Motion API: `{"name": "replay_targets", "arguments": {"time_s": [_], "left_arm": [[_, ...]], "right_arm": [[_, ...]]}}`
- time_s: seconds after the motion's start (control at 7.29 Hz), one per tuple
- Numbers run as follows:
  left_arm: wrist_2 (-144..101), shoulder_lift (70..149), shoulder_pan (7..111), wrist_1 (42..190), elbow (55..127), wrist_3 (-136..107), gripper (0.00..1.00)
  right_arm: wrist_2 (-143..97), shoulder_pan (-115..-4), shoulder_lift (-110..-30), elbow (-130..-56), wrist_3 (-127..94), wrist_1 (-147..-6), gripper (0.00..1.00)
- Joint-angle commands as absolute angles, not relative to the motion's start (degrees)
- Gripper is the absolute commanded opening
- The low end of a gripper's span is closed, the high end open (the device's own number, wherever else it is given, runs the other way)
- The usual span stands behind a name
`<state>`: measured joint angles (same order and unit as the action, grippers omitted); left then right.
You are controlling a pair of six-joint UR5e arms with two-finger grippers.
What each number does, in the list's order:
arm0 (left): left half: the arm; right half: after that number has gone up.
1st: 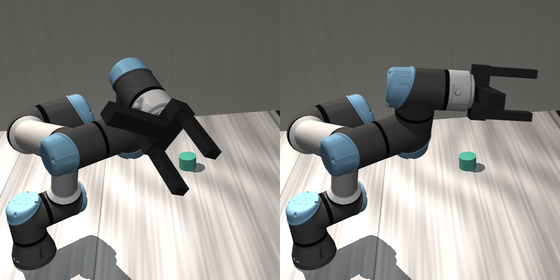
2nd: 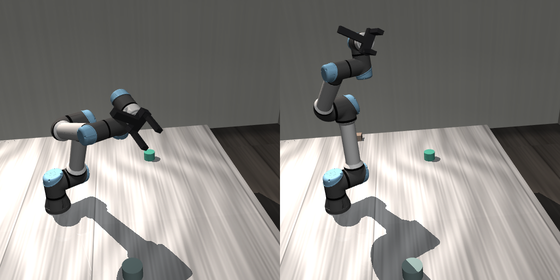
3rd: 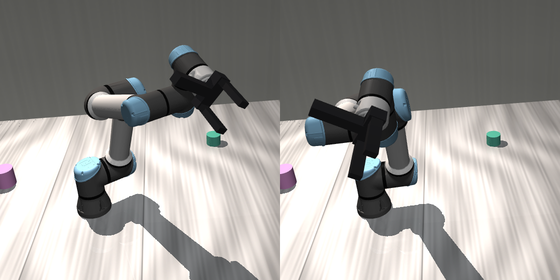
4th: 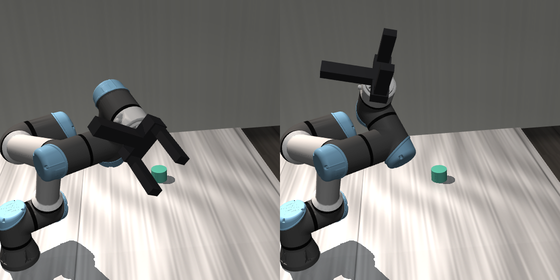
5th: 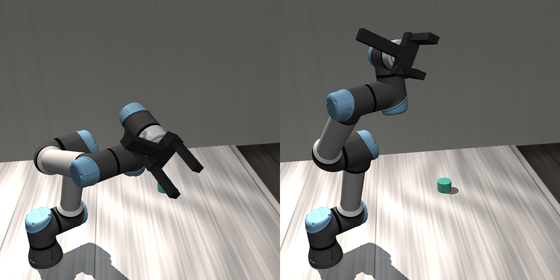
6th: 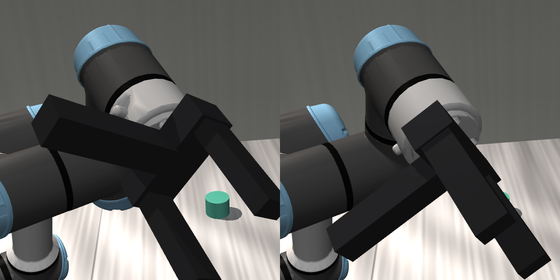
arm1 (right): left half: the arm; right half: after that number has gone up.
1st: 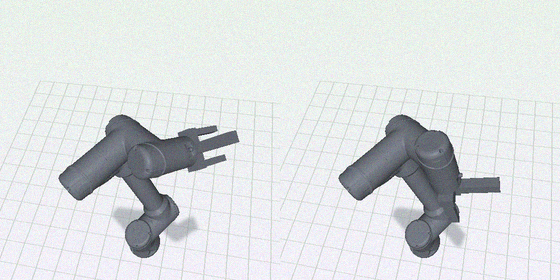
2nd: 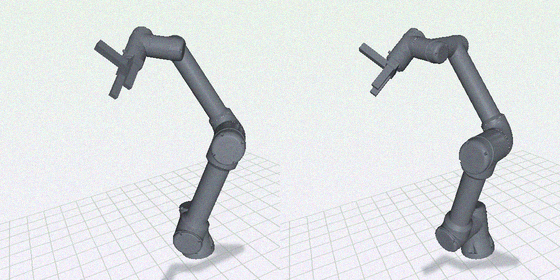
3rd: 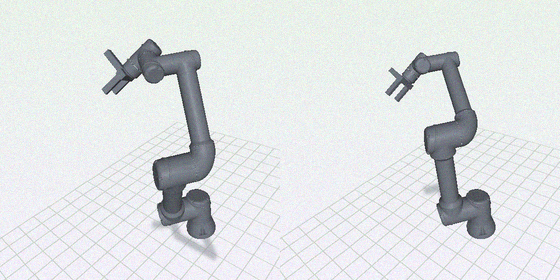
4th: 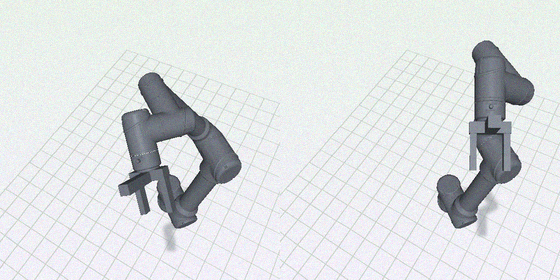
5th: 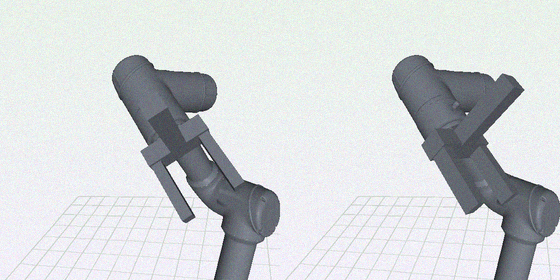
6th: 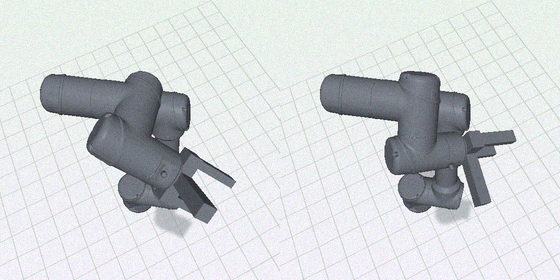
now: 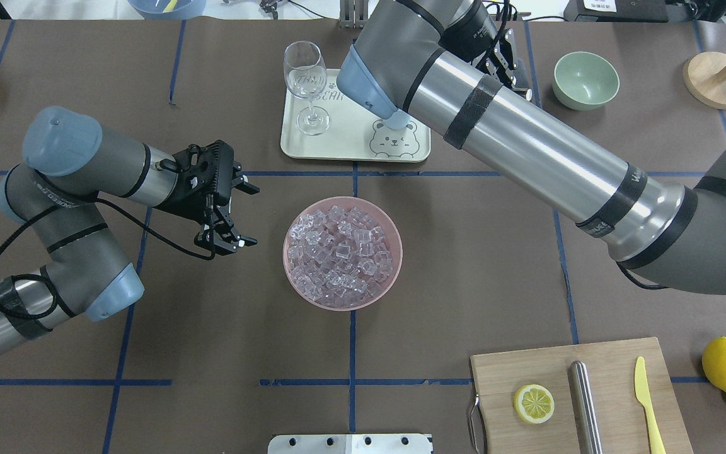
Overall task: Put ice in cup with scoop
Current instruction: 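Tilt the scoop with the right gripper to pour ice into the cup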
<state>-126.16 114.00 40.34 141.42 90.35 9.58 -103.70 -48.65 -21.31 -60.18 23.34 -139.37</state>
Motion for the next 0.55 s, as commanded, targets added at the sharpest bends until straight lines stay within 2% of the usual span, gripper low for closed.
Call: {"name": "replay_targets", "arguments": {"time_s": [0.0, 0.14, 0.41], "left_arm": [[-126.21, 114.08, 40.34, 141.42, 90.35, 9.58, 1.00], [-126.12, 114.08, 40.25, 141.42, 90.53, 9.41, 1.00], [-126.12, 114.00, 40.43, 141.42, 90.44, 9.40, 1.00]], "right_arm": [[-105.37, -48.60, -21.97, -60.82, 22.07, -138.70, 0.00], [-108.34, -48.69, -23.97, -62.82, 17.97, -137.30, 0.00], [-113.52, -49.39, -35.71, -77.10, 5.31, -132.04, 0.00]]}}
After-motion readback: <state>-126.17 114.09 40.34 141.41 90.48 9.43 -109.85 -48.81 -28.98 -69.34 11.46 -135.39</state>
